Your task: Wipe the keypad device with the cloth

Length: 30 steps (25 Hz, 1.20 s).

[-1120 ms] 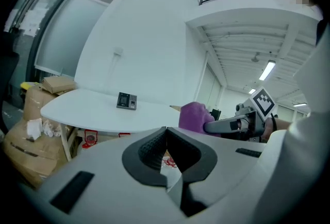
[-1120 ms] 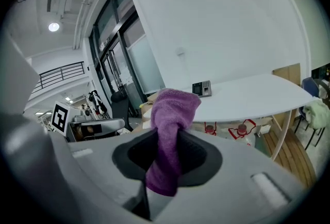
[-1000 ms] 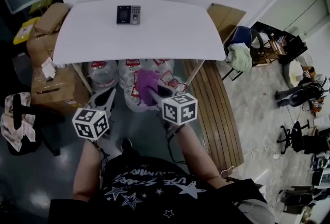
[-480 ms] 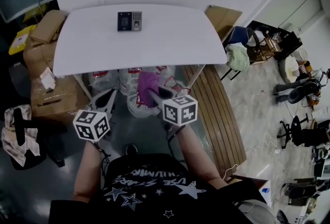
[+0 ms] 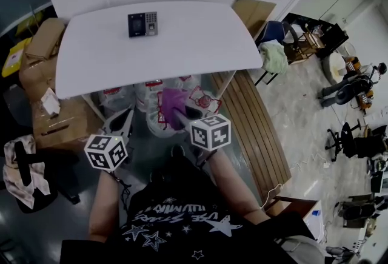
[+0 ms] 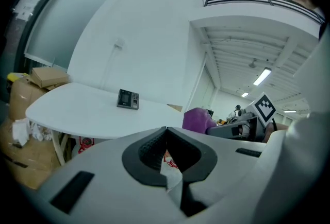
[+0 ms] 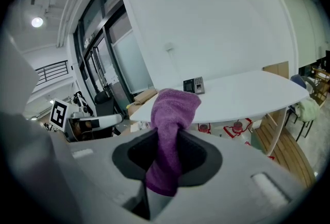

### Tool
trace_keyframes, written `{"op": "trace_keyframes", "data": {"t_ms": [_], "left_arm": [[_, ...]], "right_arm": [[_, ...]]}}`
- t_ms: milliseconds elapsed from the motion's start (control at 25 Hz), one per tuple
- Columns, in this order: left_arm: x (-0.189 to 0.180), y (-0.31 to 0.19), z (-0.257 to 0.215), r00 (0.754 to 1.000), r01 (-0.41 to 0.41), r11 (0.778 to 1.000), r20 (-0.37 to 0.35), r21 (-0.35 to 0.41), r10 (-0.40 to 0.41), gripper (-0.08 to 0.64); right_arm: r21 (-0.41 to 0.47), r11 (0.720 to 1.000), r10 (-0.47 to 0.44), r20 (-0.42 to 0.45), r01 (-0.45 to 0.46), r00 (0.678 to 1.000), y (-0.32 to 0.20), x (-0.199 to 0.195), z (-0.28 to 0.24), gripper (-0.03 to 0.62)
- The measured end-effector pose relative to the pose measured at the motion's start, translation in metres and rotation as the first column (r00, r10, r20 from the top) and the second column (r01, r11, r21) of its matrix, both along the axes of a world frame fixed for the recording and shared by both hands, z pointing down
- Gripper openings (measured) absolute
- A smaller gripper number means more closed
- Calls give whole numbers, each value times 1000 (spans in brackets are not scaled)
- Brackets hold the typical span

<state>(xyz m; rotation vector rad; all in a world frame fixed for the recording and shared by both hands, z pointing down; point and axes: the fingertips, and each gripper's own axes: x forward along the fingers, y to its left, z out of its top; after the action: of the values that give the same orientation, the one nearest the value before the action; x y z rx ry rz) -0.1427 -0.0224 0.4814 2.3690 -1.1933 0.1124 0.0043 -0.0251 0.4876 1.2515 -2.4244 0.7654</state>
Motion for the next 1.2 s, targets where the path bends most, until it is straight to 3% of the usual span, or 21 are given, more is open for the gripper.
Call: {"op": "trace_keyframes", "data": {"t_ms": [440, 1200], "left_arm": [[-6, -52, 5, 996, 89, 996, 35, -18, -88, 9], [28, -174, 12, 984, 164, 986, 73, -35, -162, 9]], "right_arm": [[-1, 997, -77, 44, 77, 996, -74, -6, 4, 98], [-23, 985, -172, 72, 174, 983, -214, 22, 14, 98]]}}
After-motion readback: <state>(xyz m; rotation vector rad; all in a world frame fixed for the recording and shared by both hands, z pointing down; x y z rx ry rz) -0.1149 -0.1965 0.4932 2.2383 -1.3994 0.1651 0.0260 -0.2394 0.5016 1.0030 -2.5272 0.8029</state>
